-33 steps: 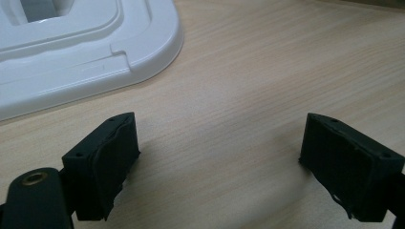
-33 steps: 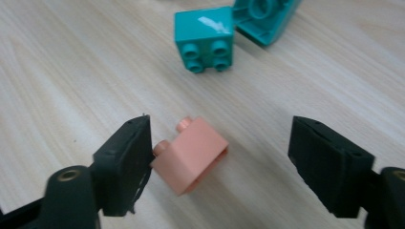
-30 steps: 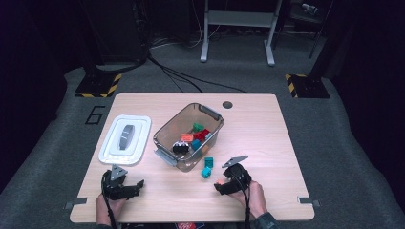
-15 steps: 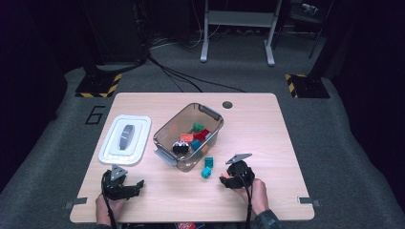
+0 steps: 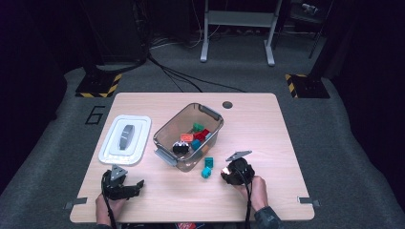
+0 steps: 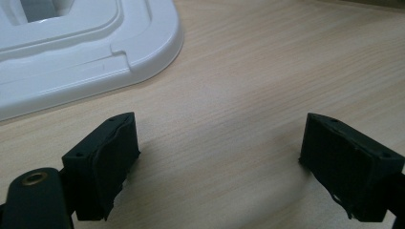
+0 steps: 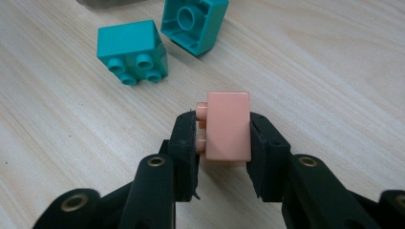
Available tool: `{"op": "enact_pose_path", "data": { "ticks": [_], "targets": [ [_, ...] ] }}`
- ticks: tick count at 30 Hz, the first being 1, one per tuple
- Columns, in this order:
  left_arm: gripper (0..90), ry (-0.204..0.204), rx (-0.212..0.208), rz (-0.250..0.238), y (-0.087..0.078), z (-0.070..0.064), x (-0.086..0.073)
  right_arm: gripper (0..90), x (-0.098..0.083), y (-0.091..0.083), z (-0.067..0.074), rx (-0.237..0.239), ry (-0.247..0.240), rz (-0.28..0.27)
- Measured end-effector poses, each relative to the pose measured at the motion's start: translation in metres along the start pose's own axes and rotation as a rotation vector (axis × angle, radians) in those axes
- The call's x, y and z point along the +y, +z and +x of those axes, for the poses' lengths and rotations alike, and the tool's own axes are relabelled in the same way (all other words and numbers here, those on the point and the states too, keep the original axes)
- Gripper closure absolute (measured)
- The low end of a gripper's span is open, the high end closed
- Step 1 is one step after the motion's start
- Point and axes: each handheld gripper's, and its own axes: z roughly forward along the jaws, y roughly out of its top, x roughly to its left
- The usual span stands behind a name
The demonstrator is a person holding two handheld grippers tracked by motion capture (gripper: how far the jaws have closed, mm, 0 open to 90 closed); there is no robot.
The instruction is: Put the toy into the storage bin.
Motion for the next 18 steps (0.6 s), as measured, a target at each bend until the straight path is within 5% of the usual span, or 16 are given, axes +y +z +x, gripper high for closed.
{"op": "enact_pose_path", "data": {
  "ticks": [18],
  "targets": [
    [12.5, 0.0, 0.002, -0.005, 0.0, 0.0, 0.0, 67.0, 0.02, -0.022, -0.012, 0.009, 0.008, -0.068]
  ]
}}
